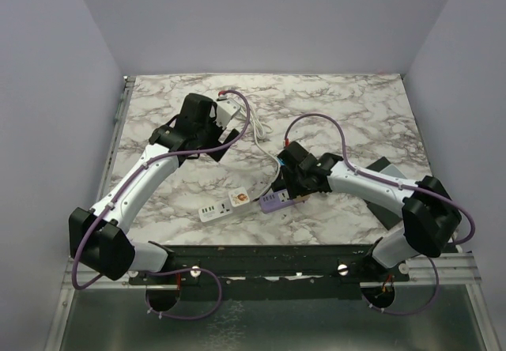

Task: Insert the plug
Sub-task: Insert the plug into the socket.

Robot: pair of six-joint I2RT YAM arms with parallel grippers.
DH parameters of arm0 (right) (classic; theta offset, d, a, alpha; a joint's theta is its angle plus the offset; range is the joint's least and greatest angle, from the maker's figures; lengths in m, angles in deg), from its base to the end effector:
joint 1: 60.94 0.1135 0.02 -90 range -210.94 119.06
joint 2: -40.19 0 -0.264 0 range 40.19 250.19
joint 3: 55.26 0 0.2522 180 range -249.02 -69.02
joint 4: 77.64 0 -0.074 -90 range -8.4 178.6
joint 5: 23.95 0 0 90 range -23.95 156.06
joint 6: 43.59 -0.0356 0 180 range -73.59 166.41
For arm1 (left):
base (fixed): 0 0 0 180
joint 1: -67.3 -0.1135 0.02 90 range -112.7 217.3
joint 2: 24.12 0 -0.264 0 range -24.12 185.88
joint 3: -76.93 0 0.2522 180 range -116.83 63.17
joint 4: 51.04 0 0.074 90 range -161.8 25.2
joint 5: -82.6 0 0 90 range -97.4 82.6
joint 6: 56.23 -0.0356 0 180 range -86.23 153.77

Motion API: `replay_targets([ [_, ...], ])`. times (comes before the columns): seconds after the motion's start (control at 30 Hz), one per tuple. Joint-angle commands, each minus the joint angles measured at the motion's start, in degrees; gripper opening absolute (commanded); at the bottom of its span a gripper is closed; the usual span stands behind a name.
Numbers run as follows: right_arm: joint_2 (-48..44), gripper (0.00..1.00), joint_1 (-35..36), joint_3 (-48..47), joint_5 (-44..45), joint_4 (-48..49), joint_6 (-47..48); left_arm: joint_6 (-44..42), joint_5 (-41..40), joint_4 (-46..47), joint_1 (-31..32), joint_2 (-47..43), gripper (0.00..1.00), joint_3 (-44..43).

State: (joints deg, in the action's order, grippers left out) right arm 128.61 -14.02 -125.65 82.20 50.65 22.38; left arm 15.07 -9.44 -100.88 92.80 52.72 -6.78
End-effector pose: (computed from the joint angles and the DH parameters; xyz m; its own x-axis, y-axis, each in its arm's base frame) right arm 0.2053 0.2051 0.1978 -0.8441 -0.3300 -0.4225 -0.3198 0.9425 -0.0973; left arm 0.2627 -0.1239 0.3260 -0.4523 0.5707 -0.6853 0.5825 0.7709 0.2576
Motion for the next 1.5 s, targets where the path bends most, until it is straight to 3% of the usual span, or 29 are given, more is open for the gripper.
replay_targets([
  [0.0,7.43,0.01,1.34,6.9,-7.43,-0.35,-4.51,-0.04,-0.81,0.14,-0.36,0.2,0.99,-1.94],
  [0.23,-0.14,0.01,3.31,10.2,-14.06,6.95,-10.08,-0.2,-0.73,0.14,-0.38,-0.23,0.99,-1.69],
  [0.6,2.01,0.01,6.76,7.1,-4.39,-0.09,-14.21,-0.02,-0.18,-0.55,-0.44,0.11,0.99,-2.84],
  [0.63,2.14,0.08,6.72,6.84,-3.44,-1.23,-14.0,-0.02,-0.22,-0.57,-0.37,0.03,0.99,-2.78],
  [0.8,0.74,0.63,6.79,5.74,-1.42,-4.37,-13.48,0.32,0.15,-0.66,-0.4,-0.22,0.99,-2.47],
  [1.03,-1.14,0.98,6.79,-0.46,0.67,-7.22,-11.94,0.37,0.07,-0.7,-0.38,-0.37,0.99,-2.6],
  [1.23,-2.66,1.0,6.79,-6.3,0.63,-9.56,-9.96,-0.18,-0.02,-0.75,-0.4,-0.92,0.99,-2.22],
  [1.47,-3.43,0.99,6.71,-6.79,0.39,-8.41,-8.5,-0.4,0.06,-0.66,-0.4,-0.86,0.99,-1.98],
])
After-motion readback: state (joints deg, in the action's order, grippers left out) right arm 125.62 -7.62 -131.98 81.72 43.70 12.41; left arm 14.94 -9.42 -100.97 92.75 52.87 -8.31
